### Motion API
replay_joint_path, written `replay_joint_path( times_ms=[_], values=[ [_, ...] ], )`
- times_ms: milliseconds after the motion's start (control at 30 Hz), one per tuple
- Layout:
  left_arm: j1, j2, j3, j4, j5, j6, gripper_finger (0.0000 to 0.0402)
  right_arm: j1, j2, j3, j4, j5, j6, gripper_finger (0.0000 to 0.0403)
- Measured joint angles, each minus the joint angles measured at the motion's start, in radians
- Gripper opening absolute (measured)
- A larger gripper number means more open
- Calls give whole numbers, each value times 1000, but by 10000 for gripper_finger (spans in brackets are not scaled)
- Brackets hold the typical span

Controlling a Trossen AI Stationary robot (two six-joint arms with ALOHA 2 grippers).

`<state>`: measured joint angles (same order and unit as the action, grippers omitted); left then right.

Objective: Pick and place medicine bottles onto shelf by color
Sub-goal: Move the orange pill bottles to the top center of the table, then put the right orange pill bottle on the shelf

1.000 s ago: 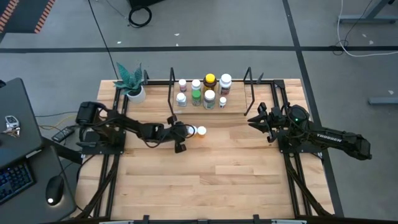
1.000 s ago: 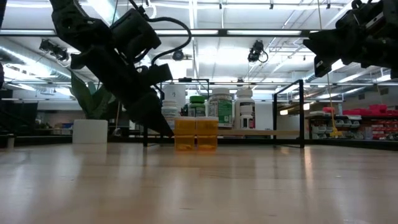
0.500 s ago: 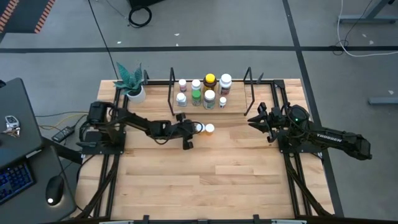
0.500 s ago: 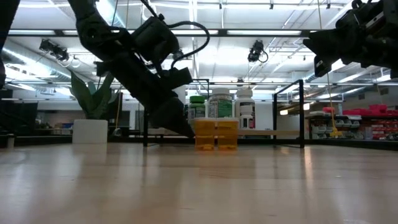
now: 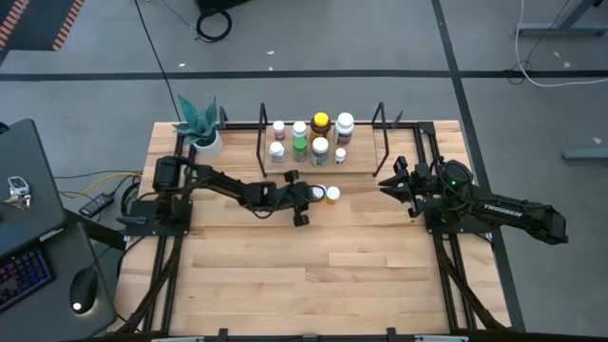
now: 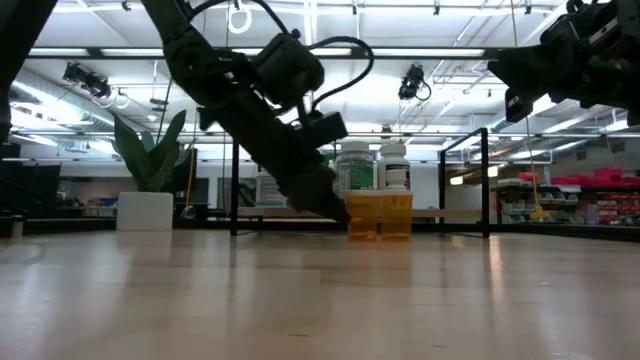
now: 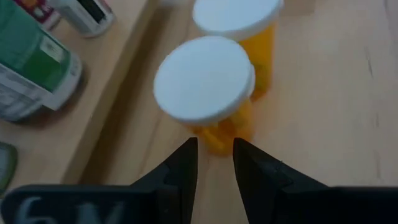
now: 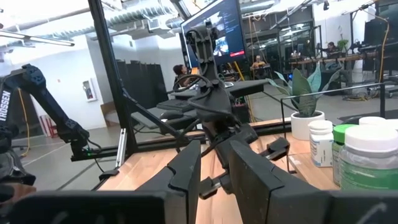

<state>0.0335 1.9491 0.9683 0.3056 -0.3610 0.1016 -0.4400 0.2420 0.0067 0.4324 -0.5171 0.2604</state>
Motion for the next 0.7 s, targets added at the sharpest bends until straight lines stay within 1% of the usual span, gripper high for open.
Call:
replay_joint_path(
  times_ms=[167, 267, 400, 567, 633, 700],
  values=[
    [16, -4, 9, 41, -1, 0, 109, 0, 0, 0, 0, 0, 0, 91],
    [16, -14, 8, 35, -1, -1, 107, 0, 0, 0, 0, 0, 0, 91],
    [0, -37, 5, -14, -2, -5, 90, 0, 0, 0, 0, 0, 0, 91],
    [-15, -107, 4, -113, 0, 11, 59, 0, 0, 0, 0, 1, 0, 91],
    [-16, -145, -21, -121, -1, 20, 48, 0, 0, 0, 0, 1, 0, 91],
    [-17, -200, -71, -113, -1, 18, 39, 0, 0, 0, 0, 1, 0, 91]
  ],
)
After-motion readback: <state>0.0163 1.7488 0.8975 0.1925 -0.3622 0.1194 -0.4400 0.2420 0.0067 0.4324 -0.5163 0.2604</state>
